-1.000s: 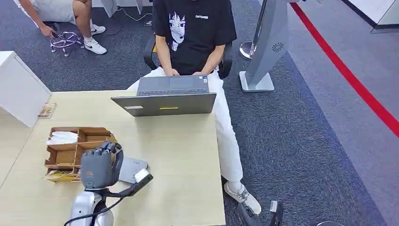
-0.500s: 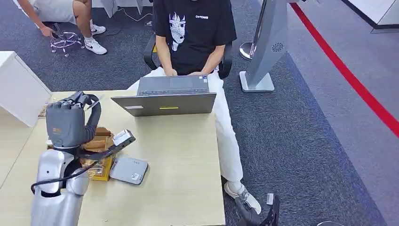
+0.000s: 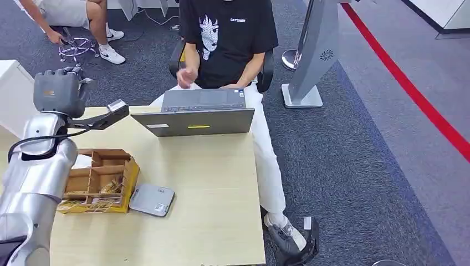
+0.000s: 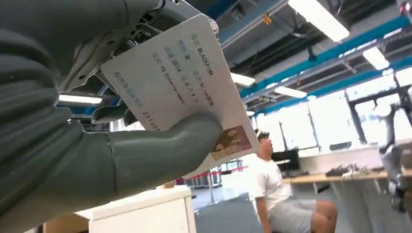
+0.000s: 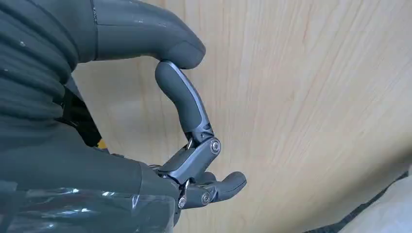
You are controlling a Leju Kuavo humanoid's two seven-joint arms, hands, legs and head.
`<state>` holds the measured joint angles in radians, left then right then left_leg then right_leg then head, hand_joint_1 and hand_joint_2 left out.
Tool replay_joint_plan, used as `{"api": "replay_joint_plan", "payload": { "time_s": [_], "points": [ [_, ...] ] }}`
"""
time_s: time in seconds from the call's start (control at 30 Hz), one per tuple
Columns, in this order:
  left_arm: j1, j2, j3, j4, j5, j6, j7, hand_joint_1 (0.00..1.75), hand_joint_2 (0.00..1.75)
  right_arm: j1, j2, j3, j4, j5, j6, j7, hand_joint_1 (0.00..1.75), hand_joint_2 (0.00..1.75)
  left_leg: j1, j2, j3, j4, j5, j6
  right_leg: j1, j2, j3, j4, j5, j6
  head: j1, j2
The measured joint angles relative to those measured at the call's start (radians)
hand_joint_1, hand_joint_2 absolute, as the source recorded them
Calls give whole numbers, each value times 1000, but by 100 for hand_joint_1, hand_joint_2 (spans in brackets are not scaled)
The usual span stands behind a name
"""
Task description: Pass the card to the sensor for recognition and then transmit it.
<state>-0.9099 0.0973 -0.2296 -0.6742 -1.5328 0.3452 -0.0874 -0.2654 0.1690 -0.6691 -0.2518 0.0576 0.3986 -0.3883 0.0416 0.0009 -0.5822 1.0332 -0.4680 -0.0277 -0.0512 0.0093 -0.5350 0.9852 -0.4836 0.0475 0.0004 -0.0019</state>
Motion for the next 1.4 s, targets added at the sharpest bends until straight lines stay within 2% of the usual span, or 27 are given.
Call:
{"api": "replay_joint_plan", "payload": {
  "time_s": [0.2, 0.3, 0.4, 0.67, 0.93, 1.17, 1.2, 1.33, 1.37, 1.4],
  "points": [
    [-44, -6, -29, 112, -2, -4, 22, 175, 175, -4, 0, 5, 1, -3, -1, -2, 0, 175, 0, 0, -1, 0, 0, 0, 0, 0, -1, 0, 0, 0, 0, 0],
    [-59, -4, -82, 159, -2, -67, 34, 175, 175, -4, 0, 7, 2, -3, -1, -1, 0, 175, 0, 0, -1, 0, 0, 0, 0, 0, -1, 0, 0, 0, 0, 0],
    [-68, -5, -136, 192, -2, -90, 42, 175, 175, -4, 0, 7, 2, -4, 0, 0, 0, 175, 0, 0, -1, 0, 0, 0, 0, 0, -1, 0, 0, 0, 0, 0],
    [-81, -11, -181, 216, -1, -94, 44, 175, 175, -4, 0, 7, 5, -4, -1, 0, 0, 175, 0, 0, -1, 0, 0, 0, 0, 0, -2, 0, 1, -1, 0, 0],
    [-88, -59, -187, 225, -2, -93, 72, 175, 175, -5, 0, 15, 6, 2, -21, -3, 0, 175, 0, 0, -3, 0, 0, 0, 0, 1, -3, 0, 1, -1, 0, 0],
    [-90, -57, -203, 235, -2, -82, 83, 175, 175, -4, 0, 15, 7, 1, -14, -3, 0, 175, 0, 5, -6, 0, 0, 0, 0, 6, -8, 0, 1, -1, 0, 0],
    [-91, -55, -203, 235, -2, -79, 84, 155, 175, -4, 0, 15, 7, 1, -12, -3, 0, 175, 0, 6, -6, 0, 0, 0, 0, 6, -9, 0, 1, -1, 0, 0],
    [-94, -45, -203, 239, -2, -71, 87, 155, 175, -4, 0, 15, 7, 1, -8, -3, 0, 175, 0, 8, -8, 0, 0, 0, 0, 9, -12, 1, 1, -1, 0, 0],
    [-94, -43, -203, 239, -2, -71, 87, 145, 175, -4, 0, 15, 7, 1, -8, -3, 0, 175, 0, 9, -8, 0, 0, 0, 0, 10, -12, 1, 1, -1, 0, 0],
    [-94, -41, -203, 239, -2, -70, 87, 98, 175, -3, 0, 15, 7, 1, -8, -3, 0, 175, 0, 10, -8, 0, 0, 0, 0, 11, -12, 1, 1, -1, 0, 0]
  ]
}}
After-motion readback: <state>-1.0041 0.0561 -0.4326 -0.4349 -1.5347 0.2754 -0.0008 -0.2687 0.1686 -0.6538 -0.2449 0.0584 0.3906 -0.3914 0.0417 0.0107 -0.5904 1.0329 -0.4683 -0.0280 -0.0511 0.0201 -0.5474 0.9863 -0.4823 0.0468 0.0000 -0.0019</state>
